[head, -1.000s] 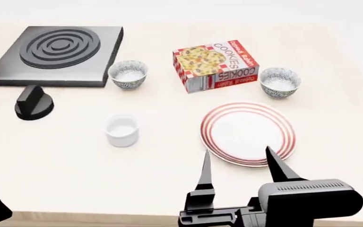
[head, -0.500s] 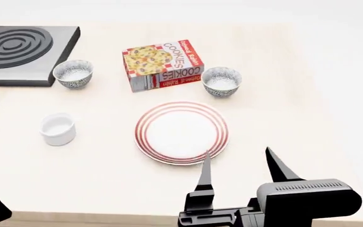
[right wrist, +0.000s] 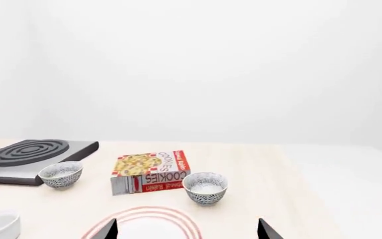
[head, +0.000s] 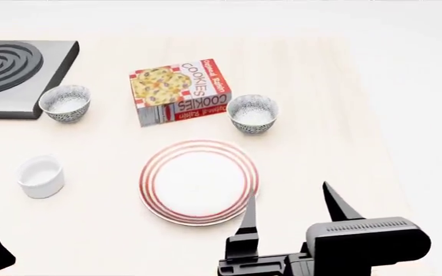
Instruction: Pick the akita bowl next to the plate and place it on the plate.
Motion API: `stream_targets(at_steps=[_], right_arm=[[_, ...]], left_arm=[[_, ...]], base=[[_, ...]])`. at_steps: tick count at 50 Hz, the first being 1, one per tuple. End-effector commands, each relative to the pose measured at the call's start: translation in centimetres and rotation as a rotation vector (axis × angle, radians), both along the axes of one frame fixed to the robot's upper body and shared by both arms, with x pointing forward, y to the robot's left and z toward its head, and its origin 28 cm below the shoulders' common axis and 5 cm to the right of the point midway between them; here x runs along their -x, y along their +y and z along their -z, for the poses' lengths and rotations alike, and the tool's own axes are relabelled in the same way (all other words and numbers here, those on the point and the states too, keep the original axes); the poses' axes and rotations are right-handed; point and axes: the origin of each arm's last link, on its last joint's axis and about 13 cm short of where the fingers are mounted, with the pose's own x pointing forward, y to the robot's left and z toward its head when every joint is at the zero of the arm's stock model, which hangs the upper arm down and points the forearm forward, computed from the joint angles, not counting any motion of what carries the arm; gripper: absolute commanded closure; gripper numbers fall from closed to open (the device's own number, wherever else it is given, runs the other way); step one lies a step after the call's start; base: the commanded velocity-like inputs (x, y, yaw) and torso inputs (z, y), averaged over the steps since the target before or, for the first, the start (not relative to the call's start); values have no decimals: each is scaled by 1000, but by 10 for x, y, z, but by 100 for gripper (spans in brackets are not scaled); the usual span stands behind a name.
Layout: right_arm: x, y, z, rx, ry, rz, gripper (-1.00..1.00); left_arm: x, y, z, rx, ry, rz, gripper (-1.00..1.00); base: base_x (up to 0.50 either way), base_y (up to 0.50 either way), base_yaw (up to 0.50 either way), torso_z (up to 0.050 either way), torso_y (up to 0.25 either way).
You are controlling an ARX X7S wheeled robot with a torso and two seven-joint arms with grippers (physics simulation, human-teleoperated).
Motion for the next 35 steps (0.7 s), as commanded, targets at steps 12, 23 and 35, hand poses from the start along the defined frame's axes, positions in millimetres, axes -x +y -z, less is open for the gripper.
stream_targets(at_steps=[12, 23, 35], right_arm=[[0, 1, 2, 21, 9, -1, -100], [-1, 1, 3, 20, 14, 1, -100], [-2, 2, 4, 20, 14, -5, -100]], left_arm=[[1, 0, -1, -2, -1, 0, -100], [0, 0, 0, 2, 1, -1, -100], [-1, 0, 0, 1, 1, -3, -100]], base=[[500, 0, 0, 0, 0], [500, 0, 0, 0, 0], [500, 0, 0, 0, 1]])
